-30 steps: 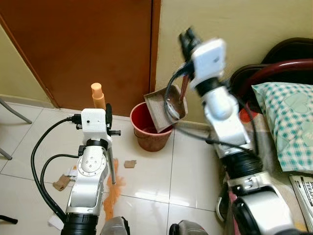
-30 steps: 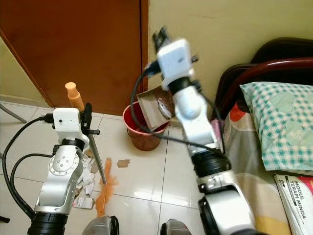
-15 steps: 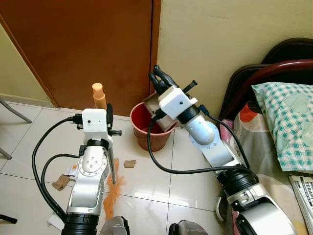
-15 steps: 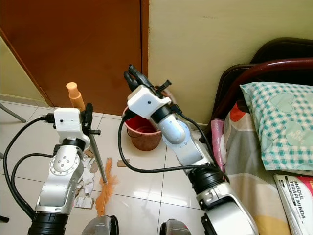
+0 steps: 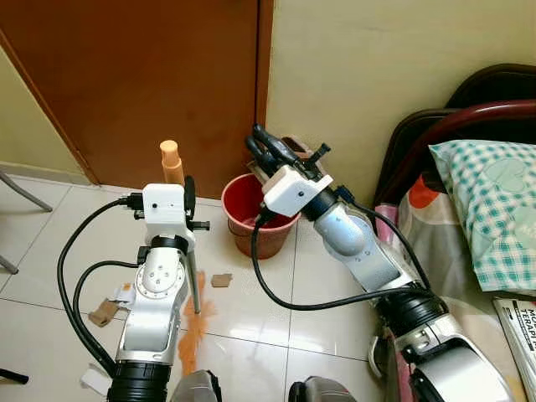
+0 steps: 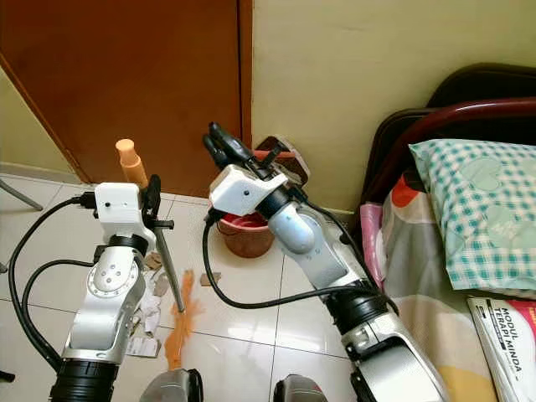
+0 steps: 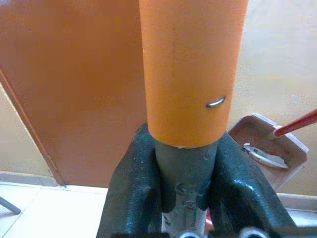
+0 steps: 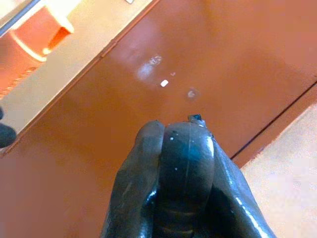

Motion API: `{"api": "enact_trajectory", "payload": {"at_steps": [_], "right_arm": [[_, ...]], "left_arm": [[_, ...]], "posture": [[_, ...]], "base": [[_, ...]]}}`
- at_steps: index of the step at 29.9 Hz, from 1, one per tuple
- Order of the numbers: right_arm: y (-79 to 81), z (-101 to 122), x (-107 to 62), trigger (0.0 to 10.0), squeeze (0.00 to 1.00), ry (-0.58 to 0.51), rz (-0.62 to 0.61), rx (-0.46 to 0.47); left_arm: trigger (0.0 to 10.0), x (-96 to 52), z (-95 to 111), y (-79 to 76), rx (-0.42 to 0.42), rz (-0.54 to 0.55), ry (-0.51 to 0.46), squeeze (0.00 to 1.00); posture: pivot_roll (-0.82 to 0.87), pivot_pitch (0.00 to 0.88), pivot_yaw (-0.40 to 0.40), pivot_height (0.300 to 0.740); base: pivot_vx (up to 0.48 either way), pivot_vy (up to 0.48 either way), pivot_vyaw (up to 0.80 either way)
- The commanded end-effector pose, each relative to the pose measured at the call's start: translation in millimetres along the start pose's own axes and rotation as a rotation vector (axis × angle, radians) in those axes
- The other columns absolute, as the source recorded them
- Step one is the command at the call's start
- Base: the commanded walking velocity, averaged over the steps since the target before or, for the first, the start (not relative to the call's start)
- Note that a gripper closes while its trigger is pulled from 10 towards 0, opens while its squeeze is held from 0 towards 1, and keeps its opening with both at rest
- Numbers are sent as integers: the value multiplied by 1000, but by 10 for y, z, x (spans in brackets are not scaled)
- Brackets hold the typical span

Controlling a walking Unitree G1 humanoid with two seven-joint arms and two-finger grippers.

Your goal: Sweep floor

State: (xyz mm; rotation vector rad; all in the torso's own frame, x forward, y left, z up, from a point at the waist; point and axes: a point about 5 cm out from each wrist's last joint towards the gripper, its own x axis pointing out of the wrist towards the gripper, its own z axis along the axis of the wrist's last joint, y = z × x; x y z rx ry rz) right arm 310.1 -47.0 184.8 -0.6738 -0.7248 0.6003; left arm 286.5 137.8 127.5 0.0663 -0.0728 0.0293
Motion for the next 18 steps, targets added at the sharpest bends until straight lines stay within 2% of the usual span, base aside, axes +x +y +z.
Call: {"api": "enact_trajectory", "payload": {"at_steps": [1,4,5,7,8,10,12,18], "right_arm": [[-15,-8,-18,10000,0,-9,32,-55],[13,1,-27,10000,0,-13,32,-19],[23,16,-22,10000,0,-7,6,60],[49,27,-21,10000,0,-7,7,102],[80,34,-26,10000,0,-12,23,102],[182,47,-62,10000,0,-29,87,43],[217,34,-97,10000,0,-23,102,41],[177,-26,-141,10000,0,8,106,4]], "left_arm": [[10000,16,27,-17,-8,-8,-17,0],[10000,17,26,-20,-10,-7,-17,0],[10000,17,28,-25,-11,-9,-17,0],[10000,17,28,-29,-12,-10,-16,0],[10000,17,27,-32,-12,-11,-16,0],[10000,14,30,-31,-13,-12,-16,0],[10000,8,31,-31,-13,-12,-16,0],[10000,5,24,-27,-12,-12,-14,0]], "posture": [[-38,80,-33,740],[-38,80,-33,740],[-38,80,-33,740],[-38,80,-33,740],[-38,80,-33,740],[-37,83,-31,740],[-35,86,-30,740],[-36,89,-30,740]], "base": [[0,0,0],[0,0,0],[0,0,0],[0,0,0],[0,0,0],[0,0,0],[0,0,0],[0,0,0]]}}
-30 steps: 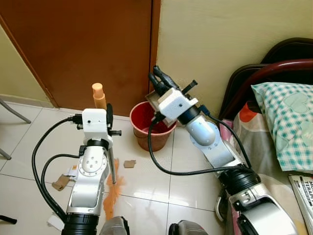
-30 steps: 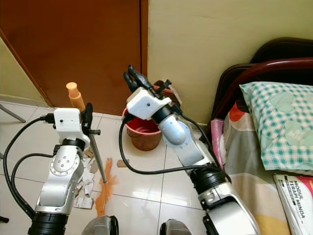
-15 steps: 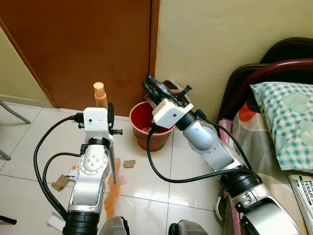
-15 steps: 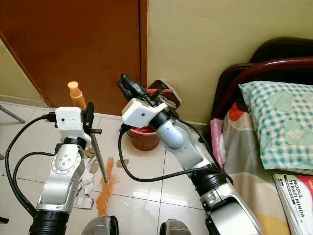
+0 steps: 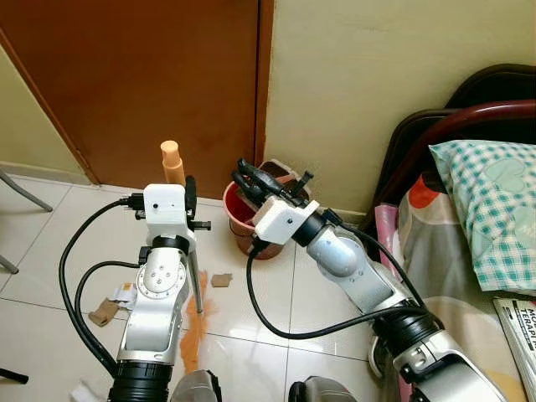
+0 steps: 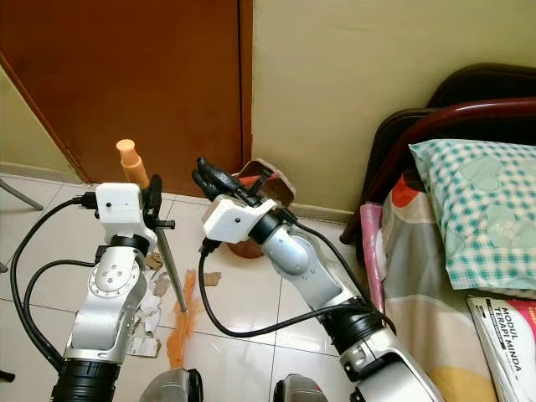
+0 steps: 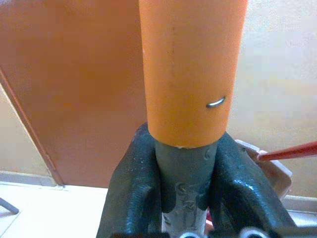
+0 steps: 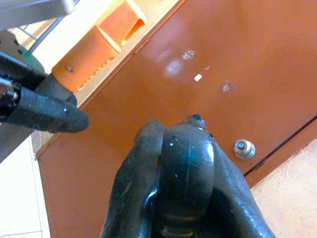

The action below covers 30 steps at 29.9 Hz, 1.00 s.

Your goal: Sweep floor

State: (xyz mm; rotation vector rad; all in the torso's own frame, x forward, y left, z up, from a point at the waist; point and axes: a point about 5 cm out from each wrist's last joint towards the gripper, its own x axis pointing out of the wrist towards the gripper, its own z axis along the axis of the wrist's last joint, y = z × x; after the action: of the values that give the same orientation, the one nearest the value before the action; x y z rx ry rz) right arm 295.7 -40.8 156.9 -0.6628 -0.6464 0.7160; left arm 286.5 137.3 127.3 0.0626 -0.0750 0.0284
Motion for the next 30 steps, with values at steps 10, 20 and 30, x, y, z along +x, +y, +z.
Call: {"api": "enact_trajectory", "payload": {"at_steps": [10,20,30], "right_arm": [[-419,40,-7,10000,0,-15,-189,-26],[-1239,364,203,10000,0,-112,-610,315],[-1546,263,-30,10000,0,-55,-716,586]], "left_arm": [[10000,5,26,-40,-12,-18,-11,0],[10000,18,40,-33,-7,-21,-21,0],[10000,33,49,-20,-5,-16,-30,0]], "posture": [[-39,96,-27,740],[-36,86,-23,740],[-40,75,-27,740]], "base": [[0,0,0],[0,0,0],[0,0,0]]}}
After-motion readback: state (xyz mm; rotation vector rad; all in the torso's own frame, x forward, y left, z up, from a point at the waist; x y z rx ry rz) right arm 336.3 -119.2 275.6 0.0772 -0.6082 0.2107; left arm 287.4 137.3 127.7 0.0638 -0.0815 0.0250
